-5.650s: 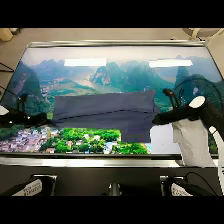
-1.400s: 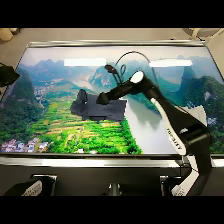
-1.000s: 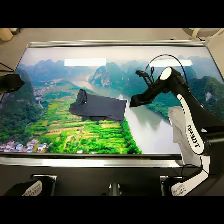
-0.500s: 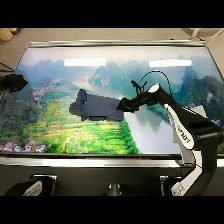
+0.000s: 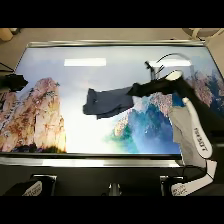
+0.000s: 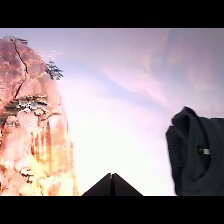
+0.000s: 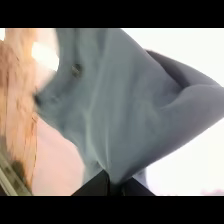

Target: Fold the shirts.

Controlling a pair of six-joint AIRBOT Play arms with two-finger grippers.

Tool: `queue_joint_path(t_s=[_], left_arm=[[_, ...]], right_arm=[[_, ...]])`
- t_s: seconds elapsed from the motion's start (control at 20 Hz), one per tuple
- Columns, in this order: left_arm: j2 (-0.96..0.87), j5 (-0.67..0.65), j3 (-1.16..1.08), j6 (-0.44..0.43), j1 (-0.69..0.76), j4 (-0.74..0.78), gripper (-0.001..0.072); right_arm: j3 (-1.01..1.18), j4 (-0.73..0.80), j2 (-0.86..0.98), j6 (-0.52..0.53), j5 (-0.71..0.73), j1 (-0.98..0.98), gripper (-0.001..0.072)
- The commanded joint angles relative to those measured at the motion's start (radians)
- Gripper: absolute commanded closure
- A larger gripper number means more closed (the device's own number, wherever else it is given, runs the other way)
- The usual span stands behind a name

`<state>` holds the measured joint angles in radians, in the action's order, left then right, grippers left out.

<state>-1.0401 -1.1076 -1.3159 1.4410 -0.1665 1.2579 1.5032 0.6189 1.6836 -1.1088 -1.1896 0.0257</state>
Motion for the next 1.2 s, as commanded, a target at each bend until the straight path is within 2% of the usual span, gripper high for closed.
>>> queue_joint_path(t_s=[0.0, 0.3, 0.7, 0.75, 0.95, 1.15], left_arm=[[-0.001, 0.001, 0.0, -0.002, 0.0, 0.0, 0.0678], [-0.001, 0.0, 0.0, -0.002, 0.0, -0.001, 0.0678], [0.0, 0.006, 0.029, -0.013, 0.032, -0.008, 0.0678], [0.0, 0.008, 0.036, -0.03, 0.043, -0.008, 0.0678], [0.0, 0.014, 0.046, -0.047, 0.066, -0.015, 0.0678], [0.0, 0.017, 0.046, -0.055, 0.068, -0.016, 0.0678]], right_arm=[[0.047, 0.095, -0.163, -0.035, -0.152, -0.196, 0.0697], [0.057, 0.232, -0.377, -0.051, -0.341, -0.557, 0.0696], [0.057, 0.264, -0.429, -0.062, -0.504, -0.93, 0.0696], [0.057, 0.304, -0.429, -0.062, -0.531, -0.946, 0.0696], [0.021, 0.639, -0.467, -0.085, -0.589, -0.943, 0.0696], [-0.216, 0.823, -0.575, -0.099, -0.568, -0.944, 0.0695]])
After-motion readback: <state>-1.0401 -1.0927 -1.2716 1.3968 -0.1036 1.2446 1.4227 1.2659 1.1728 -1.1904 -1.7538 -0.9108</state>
